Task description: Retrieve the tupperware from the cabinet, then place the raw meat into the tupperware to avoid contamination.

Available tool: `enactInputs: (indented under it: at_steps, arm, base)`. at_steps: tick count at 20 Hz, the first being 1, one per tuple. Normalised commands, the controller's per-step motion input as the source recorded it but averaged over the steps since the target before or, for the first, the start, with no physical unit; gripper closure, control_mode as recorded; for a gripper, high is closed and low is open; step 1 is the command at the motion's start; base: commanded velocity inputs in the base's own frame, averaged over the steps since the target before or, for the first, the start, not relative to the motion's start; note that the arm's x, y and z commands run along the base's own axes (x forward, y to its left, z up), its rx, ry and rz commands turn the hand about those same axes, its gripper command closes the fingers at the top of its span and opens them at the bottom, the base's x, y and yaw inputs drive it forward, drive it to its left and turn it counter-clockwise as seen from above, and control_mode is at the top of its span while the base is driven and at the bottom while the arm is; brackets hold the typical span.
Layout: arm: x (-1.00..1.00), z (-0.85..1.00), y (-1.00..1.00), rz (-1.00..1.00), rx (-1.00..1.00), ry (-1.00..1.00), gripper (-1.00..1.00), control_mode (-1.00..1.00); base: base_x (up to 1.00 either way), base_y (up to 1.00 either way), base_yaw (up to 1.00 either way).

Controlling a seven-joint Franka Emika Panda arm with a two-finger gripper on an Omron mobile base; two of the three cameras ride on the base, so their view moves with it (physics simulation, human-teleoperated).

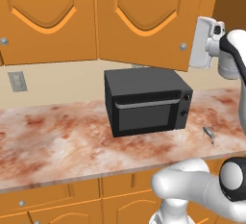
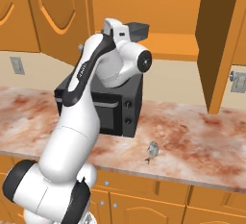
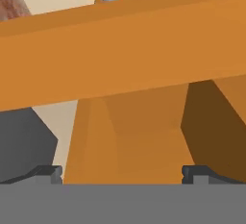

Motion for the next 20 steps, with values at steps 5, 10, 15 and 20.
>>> enactInputs:
  at_steps: [5, 10, 15, 20]
  arm:
    - [-0.32, 0.00, 0.15, 0.07, -0.01, -0.02, -1.00, -1.00]
    - [-0.33, 0.00, 0.42, 0.11, -0.05, 0.00, -1.00, -1.00]
    - [-0.43, 0.00, 0.49, 0.13, -0.07, 0.00, -1.00, -1.00]
    - [-0.48, 0.00, 0.56, 0.13, -0.07, 0.00, -1.00, -1.00]
  base:
    - [0.00, 0.00, 0.00]
    - [0.00, 0.00, 0.00]
    - [0.00, 0.00, 0.00]
    - [0.00, 0.00, 0.00]
